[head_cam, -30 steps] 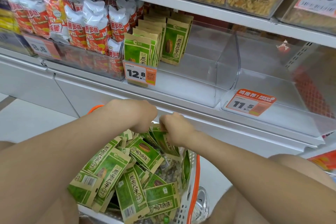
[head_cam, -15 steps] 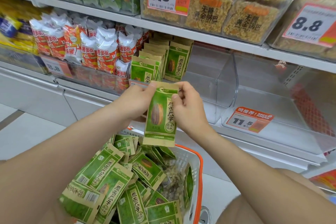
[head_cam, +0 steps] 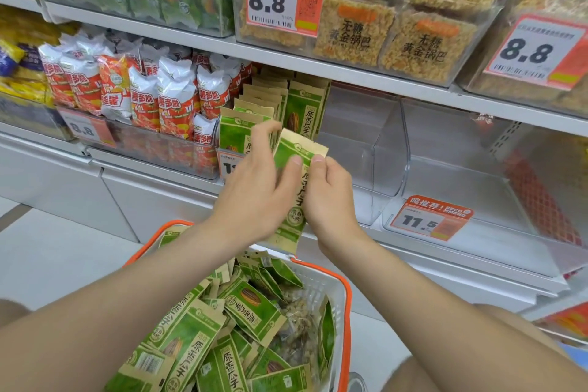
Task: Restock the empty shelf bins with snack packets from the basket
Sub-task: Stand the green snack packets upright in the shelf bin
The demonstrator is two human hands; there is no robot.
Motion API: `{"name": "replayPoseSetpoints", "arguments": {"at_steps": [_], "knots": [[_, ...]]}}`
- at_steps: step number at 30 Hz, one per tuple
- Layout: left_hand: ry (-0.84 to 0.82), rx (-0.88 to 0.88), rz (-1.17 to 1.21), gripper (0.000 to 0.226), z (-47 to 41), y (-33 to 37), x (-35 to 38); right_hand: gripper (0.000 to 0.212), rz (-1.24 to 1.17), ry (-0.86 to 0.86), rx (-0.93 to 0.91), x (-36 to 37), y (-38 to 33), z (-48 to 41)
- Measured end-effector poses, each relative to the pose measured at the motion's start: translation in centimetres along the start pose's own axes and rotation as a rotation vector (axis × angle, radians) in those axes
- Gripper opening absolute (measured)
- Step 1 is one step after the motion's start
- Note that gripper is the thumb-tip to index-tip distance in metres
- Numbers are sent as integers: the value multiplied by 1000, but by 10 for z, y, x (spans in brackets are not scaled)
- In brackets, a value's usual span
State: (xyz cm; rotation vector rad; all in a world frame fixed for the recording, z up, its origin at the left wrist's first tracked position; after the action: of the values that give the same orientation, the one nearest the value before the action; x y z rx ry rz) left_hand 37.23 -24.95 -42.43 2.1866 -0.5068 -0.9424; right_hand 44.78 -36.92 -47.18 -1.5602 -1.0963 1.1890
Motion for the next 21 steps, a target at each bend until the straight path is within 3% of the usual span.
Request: {"name": "replayPoseSetpoints", "arguments": {"at_steps": [2, 5, 10, 17, 21], "knots": [[-59, 96, -33, 53, 7, 11, 3, 43, -67, 8, 34, -5, -1, -7], [-111, 105, 30, 69, 3, 14, 2, 40, -176, -73, 149, -6, -3, -16], [-306, 142, -2, 114, -1, 17, 8, 36, -136, -154, 307, -8, -3, -22], [-452, 128, -64, 150, -16, 10, 12, 47, -41, -187, 299, -1, -12, -33], [-385, 84, -79, 158, -29, 2, 11, 47, 67, -392, 177, 19, -27, -35]]}}
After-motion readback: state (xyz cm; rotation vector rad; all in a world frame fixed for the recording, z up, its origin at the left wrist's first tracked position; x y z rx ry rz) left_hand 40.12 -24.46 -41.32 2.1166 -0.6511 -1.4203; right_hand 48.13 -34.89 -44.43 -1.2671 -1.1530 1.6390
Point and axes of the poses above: each hand's wrist, its own z-axis away from the middle knuckle, its own x-axis out of the palm, y = z × x, the point moved 9 cm from there along -z, towards the middle knuckle, and after that the axes turned 15 degrees about y, right-handed, at the moved point
